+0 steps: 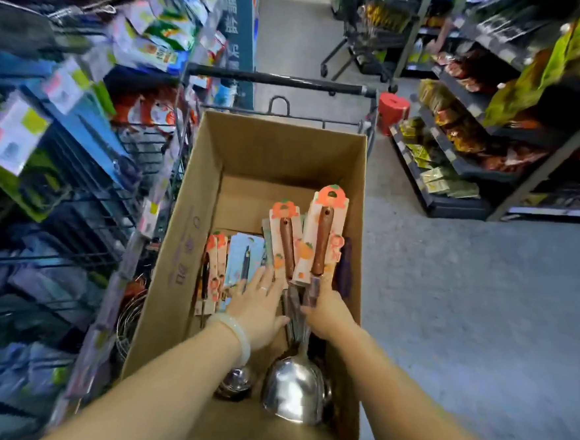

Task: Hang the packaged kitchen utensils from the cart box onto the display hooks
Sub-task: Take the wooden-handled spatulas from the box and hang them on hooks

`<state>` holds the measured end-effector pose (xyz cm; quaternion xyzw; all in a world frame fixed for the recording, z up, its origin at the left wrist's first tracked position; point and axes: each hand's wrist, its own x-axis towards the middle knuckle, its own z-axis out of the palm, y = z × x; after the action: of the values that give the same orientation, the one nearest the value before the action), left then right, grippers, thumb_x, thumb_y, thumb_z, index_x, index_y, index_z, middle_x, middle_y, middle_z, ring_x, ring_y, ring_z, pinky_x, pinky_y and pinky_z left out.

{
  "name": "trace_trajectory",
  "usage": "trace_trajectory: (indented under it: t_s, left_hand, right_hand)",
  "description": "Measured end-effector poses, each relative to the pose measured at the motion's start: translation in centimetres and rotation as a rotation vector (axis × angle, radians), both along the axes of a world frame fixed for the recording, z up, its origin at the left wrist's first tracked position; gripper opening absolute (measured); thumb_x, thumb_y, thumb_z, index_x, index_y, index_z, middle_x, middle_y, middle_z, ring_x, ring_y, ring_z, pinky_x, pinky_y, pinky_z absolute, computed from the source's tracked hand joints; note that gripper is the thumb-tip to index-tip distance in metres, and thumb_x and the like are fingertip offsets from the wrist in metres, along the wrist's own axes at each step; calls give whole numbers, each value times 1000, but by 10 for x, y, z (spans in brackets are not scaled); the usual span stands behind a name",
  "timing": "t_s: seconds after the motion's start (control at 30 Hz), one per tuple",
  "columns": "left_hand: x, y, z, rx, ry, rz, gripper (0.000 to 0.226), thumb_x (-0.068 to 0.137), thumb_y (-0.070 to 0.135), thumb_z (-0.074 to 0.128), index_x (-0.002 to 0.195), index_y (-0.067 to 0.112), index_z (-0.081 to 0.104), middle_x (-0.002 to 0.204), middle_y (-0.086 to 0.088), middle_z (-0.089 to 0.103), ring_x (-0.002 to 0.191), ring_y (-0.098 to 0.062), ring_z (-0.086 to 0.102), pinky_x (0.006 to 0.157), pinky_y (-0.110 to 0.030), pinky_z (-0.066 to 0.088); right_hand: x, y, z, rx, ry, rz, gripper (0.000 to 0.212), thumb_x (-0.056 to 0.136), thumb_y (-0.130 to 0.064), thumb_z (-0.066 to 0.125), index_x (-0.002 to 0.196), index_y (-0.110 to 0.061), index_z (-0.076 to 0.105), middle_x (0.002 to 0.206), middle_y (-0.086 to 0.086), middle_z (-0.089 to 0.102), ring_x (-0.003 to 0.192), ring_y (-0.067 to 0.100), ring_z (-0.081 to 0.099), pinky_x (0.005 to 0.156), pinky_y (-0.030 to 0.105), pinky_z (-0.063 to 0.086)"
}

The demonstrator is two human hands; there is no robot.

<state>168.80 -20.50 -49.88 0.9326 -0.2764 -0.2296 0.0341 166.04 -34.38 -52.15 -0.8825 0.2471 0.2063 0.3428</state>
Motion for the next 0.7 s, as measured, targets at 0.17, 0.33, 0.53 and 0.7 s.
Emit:
trace_trajectory:
  t_s: [0.17, 0.33, 0.53, 0.7]
  left_hand:
    - [6, -4, -45, 7, 146, 24, 64, 95, 36, 42, 148, 13, 14, 160, -9, -2, 148, -24, -3, 121, -41, 9]
    - [2, -5, -66, -38, 234, 118, 61, 94, 33, 47, 146, 14, 23, 158, -10, 10, 146, -26, 13, 119, -37, 19]
    - [-8, -13, -57, -198, 372, 279, 46, 95, 32, 46, 136, 11, 39, 142, -8, 43, 131, -23, 41, 106, -32, 35]
    - [-11, -21, -38, -393, 353, 448, 39, 95, 26, 48, 131, 12, 46, 133, -6, 53, 124, -20, 48, 98, -26, 38]
  right_hand:
    - [9, 0, -45, 69, 6, -298, 60, 87, -23, 61, 135, -5, 31, 130, 17, 52, 119, 33, 52, 94, 36, 44]
    - [10, -2, -71, 98, 1, -390, 13, 90, -22, 56, 93, -11, 50, 101, 11, 61, 93, 28, 59, 75, 32, 45]
    - [9, -9, -64, 278, -46, -422, 24, 89, -15, 57, 69, -19, 45, 72, 0, 52, 68, 16, 50, 63, 27, 42]
    - [8, -4, -40, 477, -155, -398, 15, 89, -9, 56, 75, -11, 56, 72, 4, 58, 68, 17, 56, 68, 34, 50]
